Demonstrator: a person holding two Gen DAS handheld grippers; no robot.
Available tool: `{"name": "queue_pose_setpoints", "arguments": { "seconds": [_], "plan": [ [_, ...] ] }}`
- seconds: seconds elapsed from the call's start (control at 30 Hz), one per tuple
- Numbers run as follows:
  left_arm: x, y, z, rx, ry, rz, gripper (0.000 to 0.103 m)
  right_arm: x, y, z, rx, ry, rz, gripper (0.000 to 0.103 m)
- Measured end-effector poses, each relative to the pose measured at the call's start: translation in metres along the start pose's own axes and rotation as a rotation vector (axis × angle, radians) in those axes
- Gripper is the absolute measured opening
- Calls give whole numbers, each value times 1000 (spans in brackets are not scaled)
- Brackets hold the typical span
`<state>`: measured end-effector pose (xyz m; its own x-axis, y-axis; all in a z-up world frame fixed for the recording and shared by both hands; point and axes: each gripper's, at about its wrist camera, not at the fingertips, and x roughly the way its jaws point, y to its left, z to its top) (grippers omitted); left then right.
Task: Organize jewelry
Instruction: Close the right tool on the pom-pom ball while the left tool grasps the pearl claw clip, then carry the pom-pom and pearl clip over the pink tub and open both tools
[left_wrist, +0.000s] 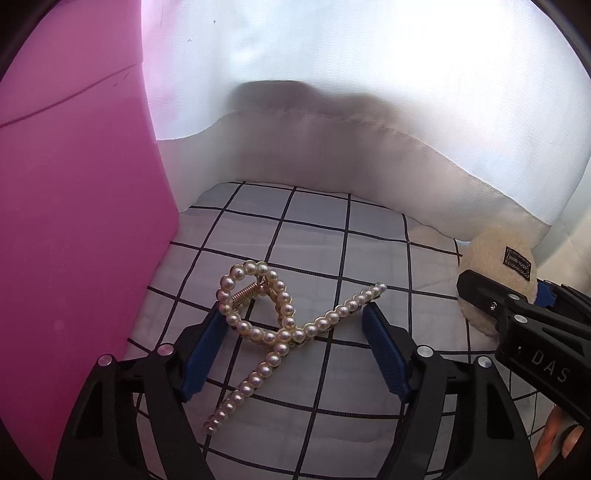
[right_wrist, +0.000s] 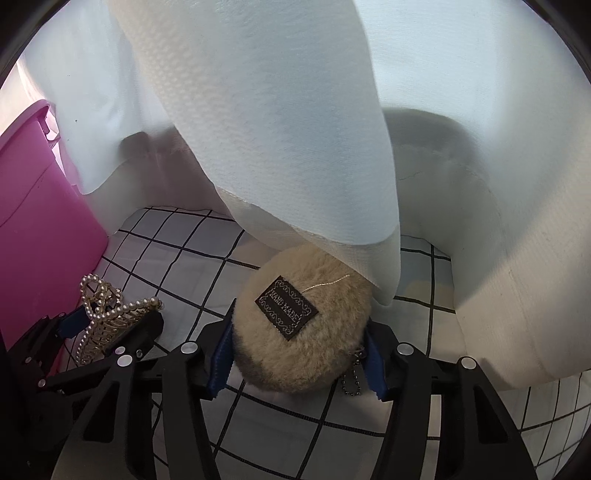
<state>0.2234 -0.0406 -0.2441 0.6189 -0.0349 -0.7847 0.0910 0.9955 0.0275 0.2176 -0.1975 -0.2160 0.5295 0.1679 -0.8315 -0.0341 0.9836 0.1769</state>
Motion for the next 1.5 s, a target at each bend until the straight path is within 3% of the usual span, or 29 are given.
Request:
{"name": "queue_pose_setpoints", "arguments": {
  "seconds": [0.1, 0.4, 0.7, 1.2, 1.5],
  "plan": [
    [-7, -1, -7, 5, -10, -2, 55, -7, -2, -7, 11, -3, 4, 54],
    [-18, 3, -25, -6, 4, -31, 55, -29, -7, -29, 42, -11, 12, 54],
    [-54, 1, -54, -2, 27, -74, 55, -75, -8, -57, 59, -27, 9, 54],
    [-159, -9, -68, 56, -45, -162, 48, -178, -5, -93, 61, -89, -14, 54],
    [-235, 3, -60, 53, -122, -196, 48, -233, 15, -88, 14, -166, -2, 54]
  ]
}}
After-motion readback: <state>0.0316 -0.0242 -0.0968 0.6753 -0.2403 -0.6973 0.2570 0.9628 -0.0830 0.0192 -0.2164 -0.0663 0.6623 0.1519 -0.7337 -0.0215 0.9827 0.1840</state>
